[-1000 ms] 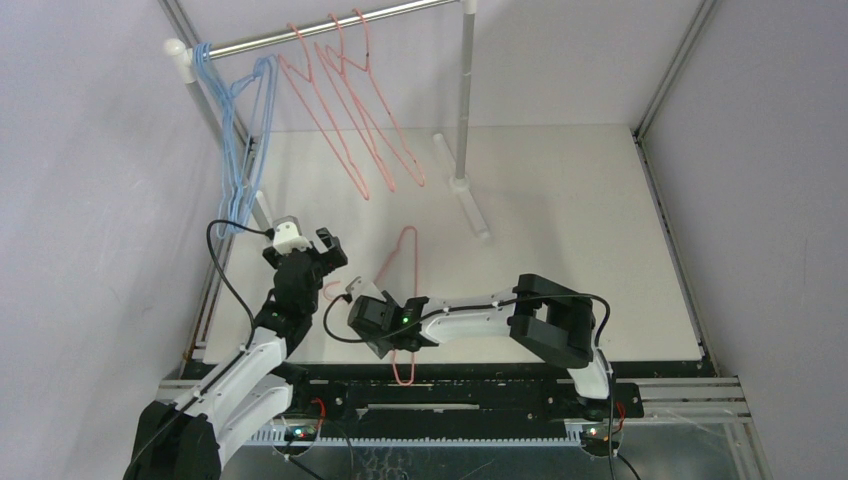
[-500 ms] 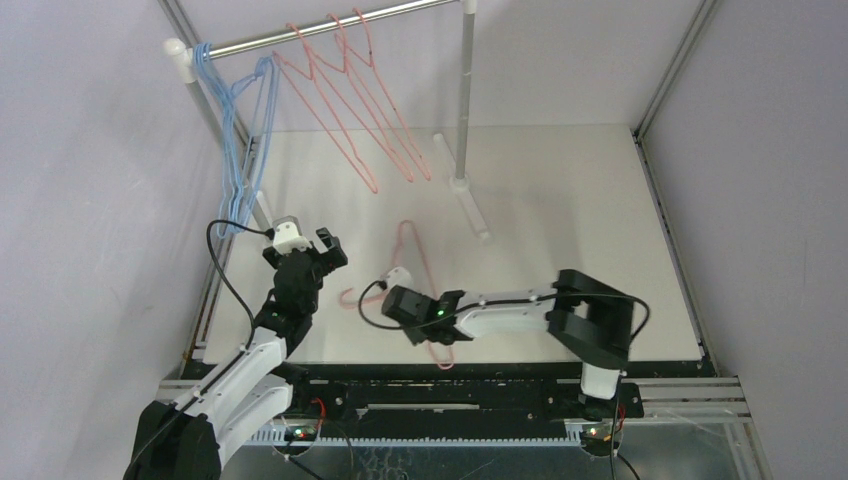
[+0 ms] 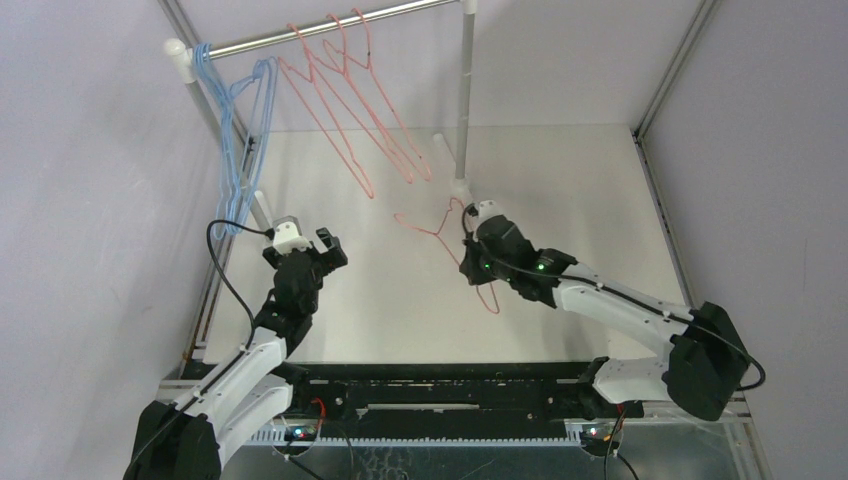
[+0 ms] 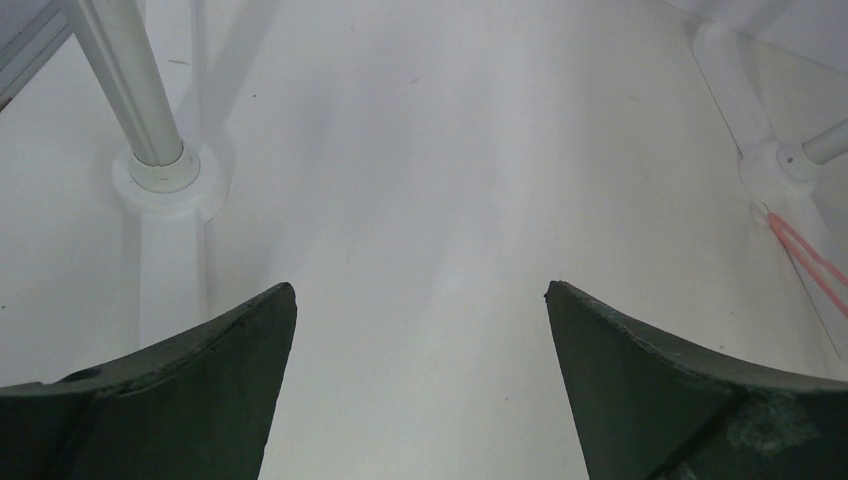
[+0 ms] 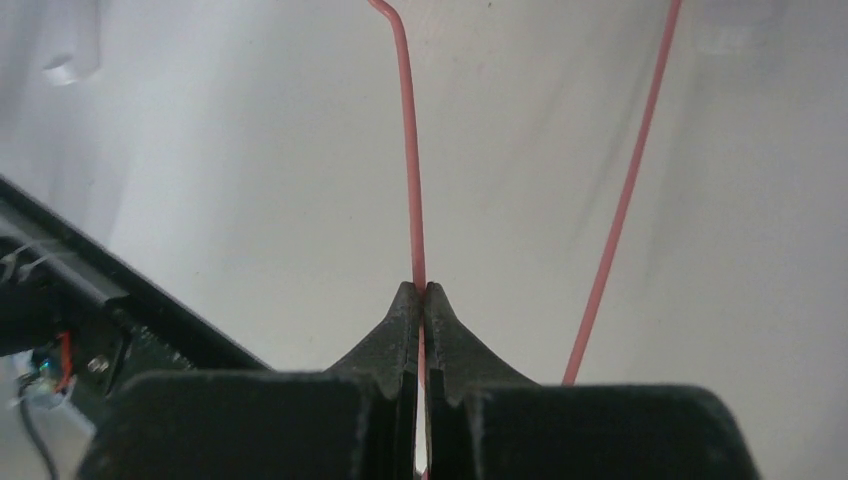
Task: Organize the hangers
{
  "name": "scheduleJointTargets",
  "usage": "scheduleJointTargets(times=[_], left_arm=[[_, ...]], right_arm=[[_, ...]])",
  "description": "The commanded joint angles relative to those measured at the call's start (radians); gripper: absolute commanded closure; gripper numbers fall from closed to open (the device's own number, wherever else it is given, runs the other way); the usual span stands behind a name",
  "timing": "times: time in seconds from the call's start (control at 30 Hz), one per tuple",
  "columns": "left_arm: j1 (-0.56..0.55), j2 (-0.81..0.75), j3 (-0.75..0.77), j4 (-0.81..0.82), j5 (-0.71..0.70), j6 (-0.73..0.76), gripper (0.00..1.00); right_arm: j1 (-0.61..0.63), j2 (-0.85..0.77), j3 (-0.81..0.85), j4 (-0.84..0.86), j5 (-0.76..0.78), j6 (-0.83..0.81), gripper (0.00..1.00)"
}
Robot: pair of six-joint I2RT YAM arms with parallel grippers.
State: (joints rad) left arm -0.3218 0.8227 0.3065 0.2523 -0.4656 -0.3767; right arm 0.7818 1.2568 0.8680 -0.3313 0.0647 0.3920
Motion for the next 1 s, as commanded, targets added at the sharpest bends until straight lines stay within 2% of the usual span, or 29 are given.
scheduleJointTargets(times=[0.0,0.13,0.33,0.47,0.57,0.97], left_arm=[[0.007,-0.003,-0.009,0.035,-0.007,-0.008,0.0],[0.006,0.002,-0.007,0.036,-0.007,-0.008,0.01],[0.007,-0.006,-0.007,0.033,-0.009,-0.008,0.01],[0.006,-0.013,-0.008,0.028,-0.01,-0.007,0.0],[0.006,-0.029,-0.012,0.024,-0.014,-0.005,0.0],[0.007,-0.023,-0.011,0.027,-0.008,-0.01,0.01]], right_arm=[[-0.131,-0.106,-0.061,0.1,-0.318,0.033,1.0],[-0.268,-0.191,-0.087,0.179,-0.543,0.096,1.0],[-0.415,-0.294,-0.086,0.271,-0.728,0.206,1.0],[-0.484,-0.319,-0.07,0.289,-0.771,0.249,1.0],[-0.548,-0.33,-0.043,0.234,-0.786,0.236,1.0],[-0.62,-0.416,-0.043,0.077,-0.795,0.158,1.0]])
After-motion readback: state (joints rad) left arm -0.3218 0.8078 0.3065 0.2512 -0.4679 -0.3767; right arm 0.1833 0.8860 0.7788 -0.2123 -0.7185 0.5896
